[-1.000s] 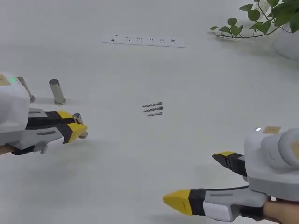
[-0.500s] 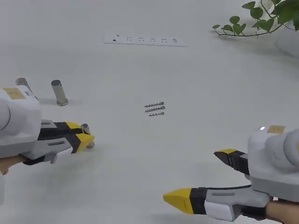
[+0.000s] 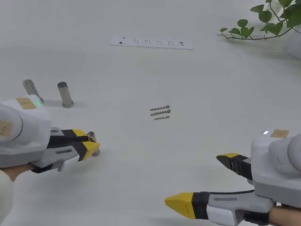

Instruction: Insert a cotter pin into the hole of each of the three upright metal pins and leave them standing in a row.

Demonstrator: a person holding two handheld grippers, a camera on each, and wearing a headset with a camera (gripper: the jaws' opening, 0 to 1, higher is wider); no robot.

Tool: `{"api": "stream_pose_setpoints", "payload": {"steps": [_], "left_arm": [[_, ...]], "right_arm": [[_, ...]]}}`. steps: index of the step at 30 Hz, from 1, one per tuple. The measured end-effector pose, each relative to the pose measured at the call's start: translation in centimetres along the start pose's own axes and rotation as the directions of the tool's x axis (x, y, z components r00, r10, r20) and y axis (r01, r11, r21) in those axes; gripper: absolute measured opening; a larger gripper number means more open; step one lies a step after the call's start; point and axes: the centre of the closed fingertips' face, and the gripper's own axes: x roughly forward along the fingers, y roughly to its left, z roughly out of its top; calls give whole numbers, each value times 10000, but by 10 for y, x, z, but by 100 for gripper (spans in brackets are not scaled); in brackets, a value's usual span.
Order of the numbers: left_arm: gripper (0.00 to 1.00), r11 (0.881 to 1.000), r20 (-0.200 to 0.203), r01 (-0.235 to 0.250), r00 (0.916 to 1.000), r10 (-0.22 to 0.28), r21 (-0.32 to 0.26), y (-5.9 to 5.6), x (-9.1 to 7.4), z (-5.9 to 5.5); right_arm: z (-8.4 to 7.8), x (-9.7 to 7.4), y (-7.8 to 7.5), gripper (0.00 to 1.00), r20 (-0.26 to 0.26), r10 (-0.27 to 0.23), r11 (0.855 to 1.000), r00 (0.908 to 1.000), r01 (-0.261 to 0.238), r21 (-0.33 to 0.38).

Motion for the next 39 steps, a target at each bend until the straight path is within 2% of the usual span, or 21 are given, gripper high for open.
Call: {"api": "stream_pose_setpoints", "payload": {"steps": [13,21,25,29,33,39], "left_arm": [[7,9997,274,182,9995,-177,-161,-4,1,1],[7,9998,275,203,9994,-202,-2,-5,1,1],[7,9993,293,221,9993,-230,308,-6,1,1],[7,9994,335,260,9991,-268,217,-6,3,3],[8,9993,343,361,9988,-356,-127,-6,3,3],[8,9991,345,398,9986,-393,-147,-7,3,2]], "right_arm": [[-1,0,2,99,-90,-2,10000,10000,2,-59],[2,2,3,99,53,89,9999,9999,-88,-147],[3,2,4,99,123,137,9996,9998,-134,-230],[3,2,4,99,97,122,9997,9999,-120,-235],[3,1,4,99,113,131,9997,9999,-129,-192],[3,1,6,99,93,161,9996,9998,-159,-238]]}}
